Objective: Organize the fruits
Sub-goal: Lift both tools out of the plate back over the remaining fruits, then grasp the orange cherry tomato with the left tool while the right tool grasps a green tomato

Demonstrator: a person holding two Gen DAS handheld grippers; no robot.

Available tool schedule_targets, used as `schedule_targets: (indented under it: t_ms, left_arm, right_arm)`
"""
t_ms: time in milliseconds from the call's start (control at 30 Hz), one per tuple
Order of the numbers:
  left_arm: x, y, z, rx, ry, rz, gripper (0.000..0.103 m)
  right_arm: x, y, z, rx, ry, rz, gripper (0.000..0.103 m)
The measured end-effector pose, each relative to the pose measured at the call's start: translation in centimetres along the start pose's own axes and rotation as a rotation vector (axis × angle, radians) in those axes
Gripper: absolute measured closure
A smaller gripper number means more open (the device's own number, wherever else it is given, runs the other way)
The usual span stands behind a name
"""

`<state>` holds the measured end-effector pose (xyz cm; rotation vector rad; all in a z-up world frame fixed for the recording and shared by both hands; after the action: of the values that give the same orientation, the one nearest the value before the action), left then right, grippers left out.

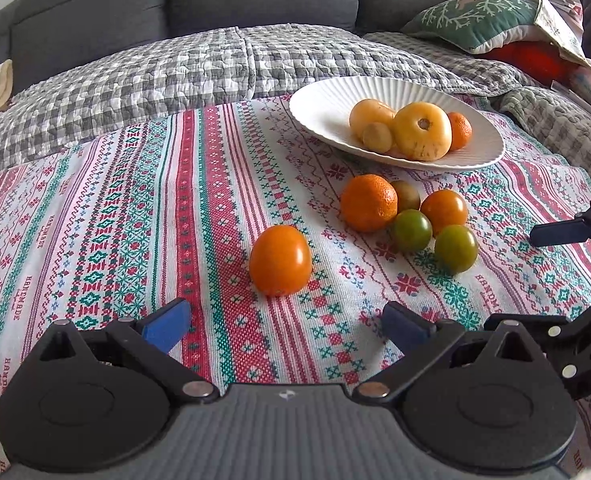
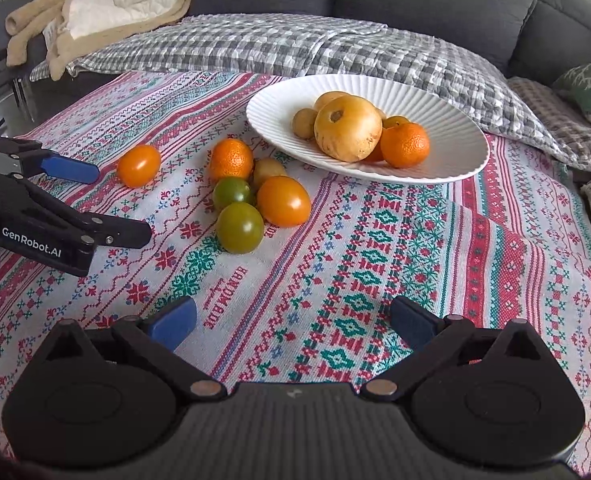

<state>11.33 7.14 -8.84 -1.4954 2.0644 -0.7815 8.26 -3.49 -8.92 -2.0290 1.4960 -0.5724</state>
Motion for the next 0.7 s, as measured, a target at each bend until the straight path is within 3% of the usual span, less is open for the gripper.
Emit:
schedule_targets:
  t_ms: [267, 433, 700]
  left_arm:
    - [0.4, -0.8, 0.8, -0.001, -0.030, -0.027, 0.001]
    - [0.9, -1.3, 0.9, 0.004, -0.028, -0.027, 0.014]
    - [1.1, -1.5, 0.6, 0.011, -0.019, -0.030, 0.039]
  right_arm:
    - [-1.0, -1.2, 1.2, 0.023, -0.003, 0.007, 0.000]
    - [-1.5, -1.9, 1.7, 0.027, -0.001, 0.008, 0.001]
    - [-2.3, -2.4, 1.5, 0.039, -0.022, -0.012, 0.027]
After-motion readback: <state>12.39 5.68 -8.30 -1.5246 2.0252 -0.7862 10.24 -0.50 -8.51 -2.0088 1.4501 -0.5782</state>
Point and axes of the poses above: each gripper's, at about its wrist camera, not at the fingertips, and z roughly the way its jaws point, x to its right, y to its underside, the point moved 7 cm from there along z, roughly the way its jaws point, and after that the axes turned 2 degrees about -x, right-handed, at the moved point
